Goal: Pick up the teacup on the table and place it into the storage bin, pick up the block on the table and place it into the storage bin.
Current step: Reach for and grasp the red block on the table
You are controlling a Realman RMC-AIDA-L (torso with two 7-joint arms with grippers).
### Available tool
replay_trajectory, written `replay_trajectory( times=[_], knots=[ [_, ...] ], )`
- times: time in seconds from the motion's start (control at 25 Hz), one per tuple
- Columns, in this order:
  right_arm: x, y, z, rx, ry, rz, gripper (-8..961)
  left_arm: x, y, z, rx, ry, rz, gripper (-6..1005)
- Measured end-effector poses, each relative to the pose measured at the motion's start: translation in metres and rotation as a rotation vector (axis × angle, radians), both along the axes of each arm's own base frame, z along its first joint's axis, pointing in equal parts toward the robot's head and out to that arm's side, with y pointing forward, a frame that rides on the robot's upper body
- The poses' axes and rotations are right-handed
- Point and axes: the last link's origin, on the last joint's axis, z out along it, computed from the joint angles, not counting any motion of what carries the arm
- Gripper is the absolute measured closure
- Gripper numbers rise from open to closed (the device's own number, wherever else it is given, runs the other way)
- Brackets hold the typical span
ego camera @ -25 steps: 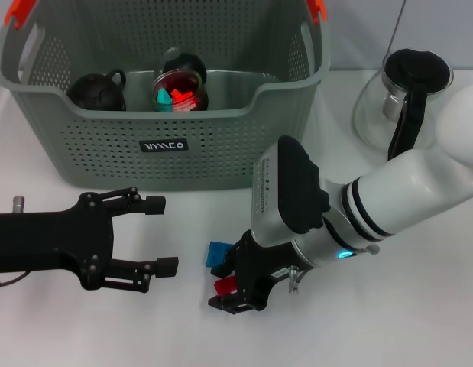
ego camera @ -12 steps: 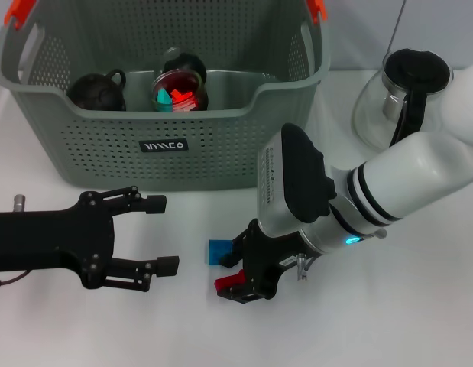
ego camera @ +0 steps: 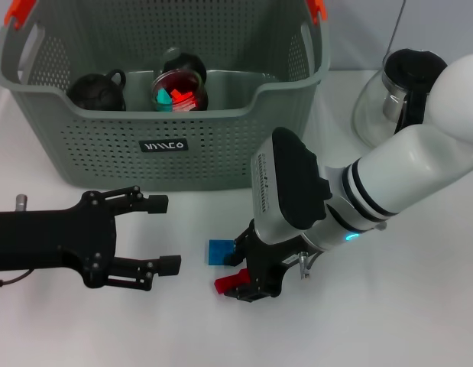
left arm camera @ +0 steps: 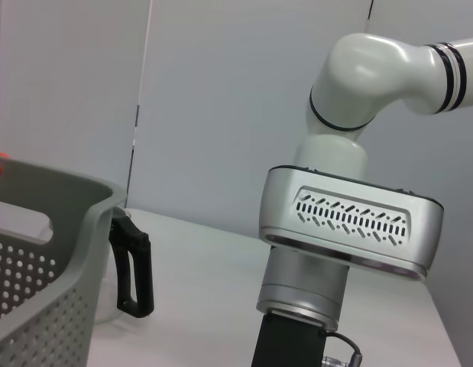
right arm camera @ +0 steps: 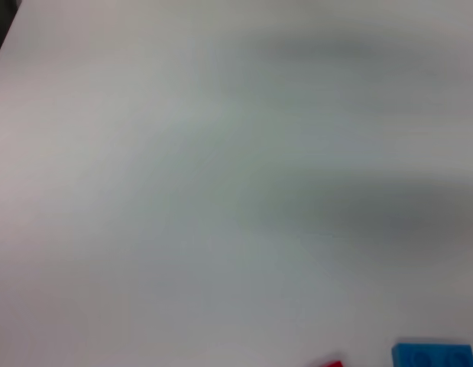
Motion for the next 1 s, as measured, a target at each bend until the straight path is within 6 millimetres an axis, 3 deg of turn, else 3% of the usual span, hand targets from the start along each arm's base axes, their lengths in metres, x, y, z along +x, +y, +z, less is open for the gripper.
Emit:
replay_trajectory(
  times=[1.0],
  knots=[
    [-0.0074,-0.0037,-0.0079,-0.027,-0.030,0.072,584,-0.0018,-0.0003,-0.0010,-0.023,0.012,0.014,63]
  ],
)
